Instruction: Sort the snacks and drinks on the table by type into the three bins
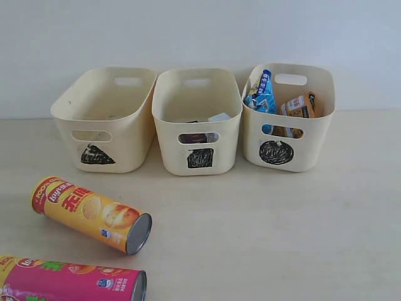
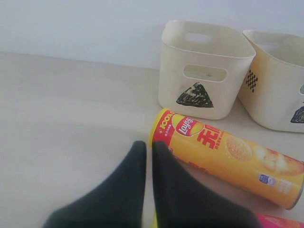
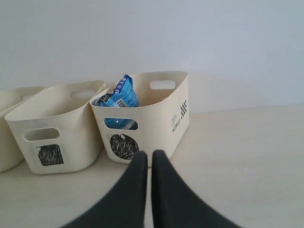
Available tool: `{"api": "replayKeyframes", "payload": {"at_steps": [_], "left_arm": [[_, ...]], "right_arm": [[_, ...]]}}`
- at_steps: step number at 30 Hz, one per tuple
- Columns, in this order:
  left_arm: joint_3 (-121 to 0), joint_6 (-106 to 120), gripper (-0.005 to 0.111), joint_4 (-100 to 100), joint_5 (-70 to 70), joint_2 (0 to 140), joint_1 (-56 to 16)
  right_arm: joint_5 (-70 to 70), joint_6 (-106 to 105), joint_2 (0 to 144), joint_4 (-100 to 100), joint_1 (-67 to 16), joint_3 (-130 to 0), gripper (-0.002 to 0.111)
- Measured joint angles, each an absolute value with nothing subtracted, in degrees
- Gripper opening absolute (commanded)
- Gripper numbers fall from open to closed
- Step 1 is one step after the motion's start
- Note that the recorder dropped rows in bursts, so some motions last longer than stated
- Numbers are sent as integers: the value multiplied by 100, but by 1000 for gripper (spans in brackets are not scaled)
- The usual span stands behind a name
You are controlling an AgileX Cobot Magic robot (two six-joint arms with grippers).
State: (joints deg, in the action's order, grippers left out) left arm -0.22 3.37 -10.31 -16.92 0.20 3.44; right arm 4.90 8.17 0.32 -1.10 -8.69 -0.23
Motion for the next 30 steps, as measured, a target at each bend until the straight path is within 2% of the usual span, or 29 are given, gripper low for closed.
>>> {"api": "replayKeyframes", "payload": {"at_steps": [5, 16, 30], "left_arm": [[-22, 337, 4, -1031, -1692, 20, 344], [-22, 337, 4, -1031, -1692, 20, 344], [-22, 337, 4, -1031, -1692, 20, 344]], "right_arm": [[759, 353, 32, -109, -819, -23, 0], [1520, 47, 32, -97, -135, -23, 0], [2010, 196, 32, -97, -63, 2, 0]]}}
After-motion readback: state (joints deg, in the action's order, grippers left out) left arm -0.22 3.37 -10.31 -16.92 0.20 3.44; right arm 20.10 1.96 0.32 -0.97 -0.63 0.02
